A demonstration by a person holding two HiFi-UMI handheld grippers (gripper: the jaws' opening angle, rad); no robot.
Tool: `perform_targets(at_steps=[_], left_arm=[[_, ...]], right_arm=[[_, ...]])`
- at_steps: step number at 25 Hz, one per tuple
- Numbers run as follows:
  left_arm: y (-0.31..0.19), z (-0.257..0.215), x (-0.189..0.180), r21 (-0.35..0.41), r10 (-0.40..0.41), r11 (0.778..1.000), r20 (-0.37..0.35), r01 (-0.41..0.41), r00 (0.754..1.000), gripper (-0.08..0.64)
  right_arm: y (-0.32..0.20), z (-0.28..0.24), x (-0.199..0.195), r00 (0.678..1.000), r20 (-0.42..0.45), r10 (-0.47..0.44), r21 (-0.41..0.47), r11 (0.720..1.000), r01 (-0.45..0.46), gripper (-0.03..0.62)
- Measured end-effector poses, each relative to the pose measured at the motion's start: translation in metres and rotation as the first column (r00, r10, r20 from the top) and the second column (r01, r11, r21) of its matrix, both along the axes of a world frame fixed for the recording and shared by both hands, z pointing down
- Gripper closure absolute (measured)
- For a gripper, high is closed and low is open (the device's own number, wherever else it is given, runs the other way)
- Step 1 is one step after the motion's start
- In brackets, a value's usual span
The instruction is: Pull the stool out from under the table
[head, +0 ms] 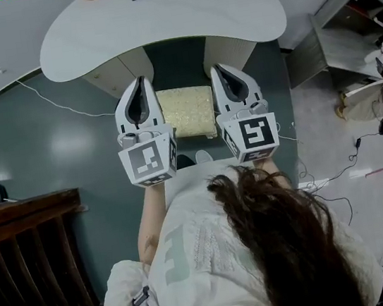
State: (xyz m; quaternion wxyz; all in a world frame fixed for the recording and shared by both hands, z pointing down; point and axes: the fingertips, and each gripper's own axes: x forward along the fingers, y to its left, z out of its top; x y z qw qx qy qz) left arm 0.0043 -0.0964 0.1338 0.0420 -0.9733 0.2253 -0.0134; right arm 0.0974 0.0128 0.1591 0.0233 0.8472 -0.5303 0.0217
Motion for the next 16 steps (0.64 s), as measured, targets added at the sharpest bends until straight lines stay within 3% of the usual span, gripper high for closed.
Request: perform_targets(at_steps=[16], left_arm=[[-0.003,0.003,0.007,-0.027,0.002,1.000,0.003,-0.002,1.000,0.529]], right_arm=[[0.017,0.003,0.008,1.000,-0.003,0.025,-0.014,1.000,-0.025,0.563]])
